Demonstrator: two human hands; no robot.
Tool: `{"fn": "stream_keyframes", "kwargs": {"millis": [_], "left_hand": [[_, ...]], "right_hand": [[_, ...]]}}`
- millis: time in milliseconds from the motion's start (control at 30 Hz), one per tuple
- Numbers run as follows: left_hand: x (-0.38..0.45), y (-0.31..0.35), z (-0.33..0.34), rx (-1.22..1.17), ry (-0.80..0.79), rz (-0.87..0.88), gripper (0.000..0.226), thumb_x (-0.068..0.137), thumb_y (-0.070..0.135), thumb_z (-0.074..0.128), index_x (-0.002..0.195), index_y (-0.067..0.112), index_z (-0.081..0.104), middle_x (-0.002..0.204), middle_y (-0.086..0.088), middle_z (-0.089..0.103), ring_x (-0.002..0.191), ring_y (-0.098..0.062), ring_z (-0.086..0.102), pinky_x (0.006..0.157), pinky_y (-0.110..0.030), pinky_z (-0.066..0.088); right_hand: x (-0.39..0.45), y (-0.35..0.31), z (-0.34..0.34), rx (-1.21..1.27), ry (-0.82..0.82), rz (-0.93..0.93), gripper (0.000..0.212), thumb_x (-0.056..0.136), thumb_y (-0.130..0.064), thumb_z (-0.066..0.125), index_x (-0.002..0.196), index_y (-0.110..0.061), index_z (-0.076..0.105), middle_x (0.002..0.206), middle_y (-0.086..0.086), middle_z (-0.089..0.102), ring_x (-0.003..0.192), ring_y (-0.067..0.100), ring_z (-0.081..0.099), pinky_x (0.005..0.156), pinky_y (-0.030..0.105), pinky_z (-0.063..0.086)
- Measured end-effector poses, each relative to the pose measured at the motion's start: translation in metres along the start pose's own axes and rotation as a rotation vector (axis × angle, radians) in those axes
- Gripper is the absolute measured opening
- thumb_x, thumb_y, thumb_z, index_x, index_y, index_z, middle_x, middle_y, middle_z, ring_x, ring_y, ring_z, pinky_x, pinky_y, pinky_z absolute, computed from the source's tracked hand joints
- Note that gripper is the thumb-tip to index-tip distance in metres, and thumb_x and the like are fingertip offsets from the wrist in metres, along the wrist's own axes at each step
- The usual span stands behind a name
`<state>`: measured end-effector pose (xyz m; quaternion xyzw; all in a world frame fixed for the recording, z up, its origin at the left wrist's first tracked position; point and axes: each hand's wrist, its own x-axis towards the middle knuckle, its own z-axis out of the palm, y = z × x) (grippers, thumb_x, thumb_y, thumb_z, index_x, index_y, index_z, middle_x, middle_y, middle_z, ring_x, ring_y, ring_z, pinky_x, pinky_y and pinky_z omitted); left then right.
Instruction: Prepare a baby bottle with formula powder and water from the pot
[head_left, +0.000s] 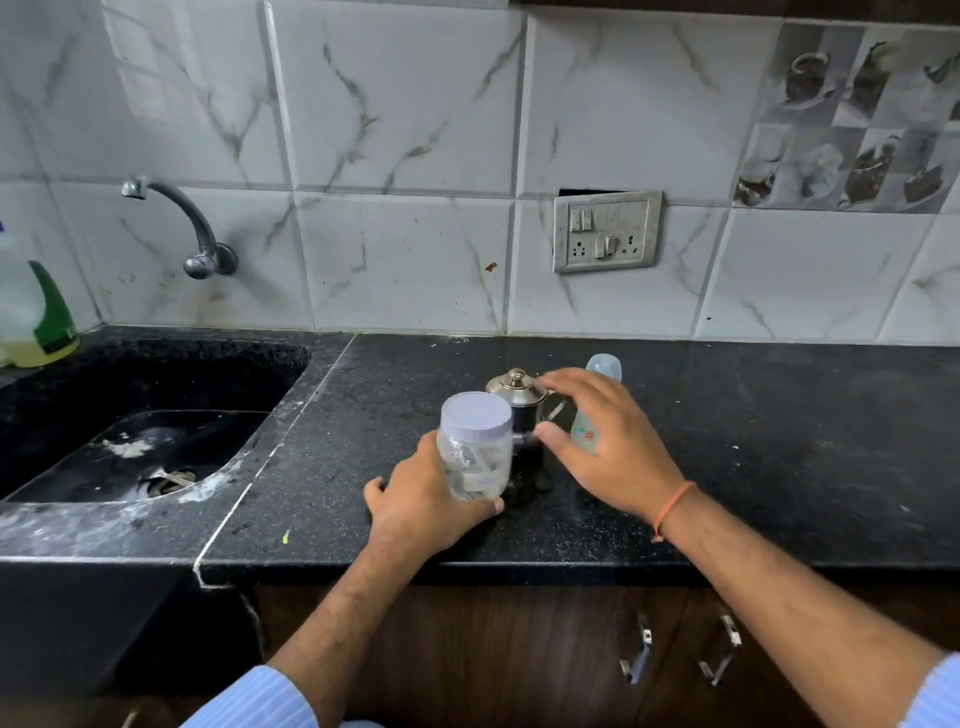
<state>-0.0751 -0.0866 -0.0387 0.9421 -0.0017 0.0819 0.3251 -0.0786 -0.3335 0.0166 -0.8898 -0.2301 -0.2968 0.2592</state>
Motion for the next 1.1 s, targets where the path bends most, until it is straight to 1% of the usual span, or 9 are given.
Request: {"fn": "stream_keyframes", "kwargs": {"millis": [67, 100, 167, 267, 367, 500, 667, 967, 1100], "left_hand": [[0.008, -0.013, -0.011, 0.019, 0.020, -0.051, 0.096, 0.067, 0.072, 0.092, 0.144, 0.038, 0.044, 0.129, 0.020, 0.068, 0.135, -0.018, 0.063, 0.119, -0.054, 0.031], [0.013, -0.020, -0.017, 0.014, 0.027, -0.068, 0.095, 0.067, 0.071, 0.093, 0.143, 0.039, 0.047, 0.132, 0.019, 0.067, 0.136, -0.019, 0.062, 0.118, -0.053, 0.032], [0.025, -0.032, -0.024, 0.003, 0.036, -0.082, 0.095, 0.064, 0.070, 0.096, 0.142, 0.039, 0.052, 0.135, 0.017, 0.067, 0.136, -0.021, 0.061, 0.116, -0.054, 0.036], [0.045, -0.042, -0.028, 0.002, 0.029, -0.084, 0.093, 0.064, 0.069, 0.096, 0.140, 0.037, 0.053, 0.133, 0.017, 0.067, 0.136, -0.023, 0.061, 0.114, -0.054, 0.038], [0.061, -0.046, -0.028, -0.012, 0.033, -0.098, 0.095, 0.068, 0.070, 0.095, 0.143, 0.034, 0.049, 0.133, 0.014, 0.070, 0.136, -0.023, 0.063, 0.112, -0.048, 0.033], [0.077, -0.054, -0.025, -0.031, 0.047, -0.095, 0.099, 0.068, 0.072, 0.093, 0.148, 0.035, 0.047, 0.134, 0.015, 0.072, 0.135, -0.018, 0.064, 0.113, -0.046, 0.033], [0.080, -0.055, -0.023, -0.011, 0.059, -0.074, 0.092, 0.071, 0.072, 0.092, 0.147, 0.038, 0.051, 0.123, 0.021, 0.069, 0.132, -0.017, 0.064, 0.101, -0.043, 0.028], [0.072, -0.050, -0.025, -0.054, 0.082, -0.057, 0.098, 0.067, 0.074, 0.094, 0.149, 0.039, 0.052, 0.126, 0.025, 0.064, 0.136, -0.011, 0.063, 0.115, -0.046, 0.029], [0.067, -0.044, -0.027, -0.019, 0.089, -0.031, 0.116, 0.060, 0.084, 0.091, 0.157, 0.038, 0.046, 0.147, 0.016, 0.067, 0.144, -0.016, 0.058, 0.120, -0.050, 0.032]], "right_hand": [[-0.020, 0.020, 0.011, 0.006, 0.245, 0.136, 0.044, 0.097, -0.038, 0.071, 0.137, -0.022, 0.063, 0.139, -0.007, 0.059, 0.129, 0.016, 0.052, 0.113, 0.020, 0.035], [-0.027, 0.031, 0.016, 0.001, 0.297, 0.223, 0.046, 0.095, -0.037, 0.071, 0.137, -0.020, 0.061, 0.138, -0.003, 0.058, 0.128, 0.021, 0.052, 0.112, 0.025, 0.037], [-0.034, 0.050, 0.025, 0.007, 0.278, 0.438, 0.058, 0.095, -0.037, 0.074, 0.145, -0.017, 0.052, 0.145, 0.004, 0.052, 0.133, 0.027, 0.048, 0.115, 0.039, 0.039], [-0.029, 0.070, 0.030, 0.090, 0.206, 0.689, 0.083, 0.090, -0.044, 0.080, 0.157, -0.018, 0.038, 0.151, 0.006, 0.048, 0.137, 0.030, 0.050, 0.117, 0.050, 0.043], [-0.020, 0.081, 0.035, 0.089, 0.120, 0.683, 0.093, 0.087, -0.050, 0.081, 0.160, -0.020, 0.032, 0.151, 0.002, 0.052, 0.134, 0.026, 0.056, 0.112, 0.051, 0.049], [-0.008, 0.088, 0.034, 0.125, 0.124, 0.688, 0.098, 0.082, -0.048, 0.086, 0.160, -0.021, 0.034, 0.142, -0.005, 0.061, 0.118, 0.018, 0.062, 0.100, 0.039, 0.052], [-0.004, 0.086, 0.035, 0.182, 0.084, 0.652, 0.082, 0.085, -0.038, 0.088, 0.153, -0.026, 0.043, 0.122, -0.010, 0.069, 0.103, 0.014, 0.069, 0.091, 0.031, 0.051], [-0.007, 0.080, 0.033, 0.176, 0.057, 0.639, 0.070, 0.091, -0.035, 0.082, 0.151, -0.024, 0.047, 0.130, -0.006, 0.072, 0.109, 0.015, 0.068, 0.099, 0.033, 0.053], [-0.005, 0.073, 0.033, 0.114, 0.028, 0.628, 0.078, 0.095, -0.041, 0.076, 0.159, -0.022, 0.036, 0.144, 0.000, 0.066, 0.124, 0.021, 0.064, 0.105, 0.040, 0.052]]}}
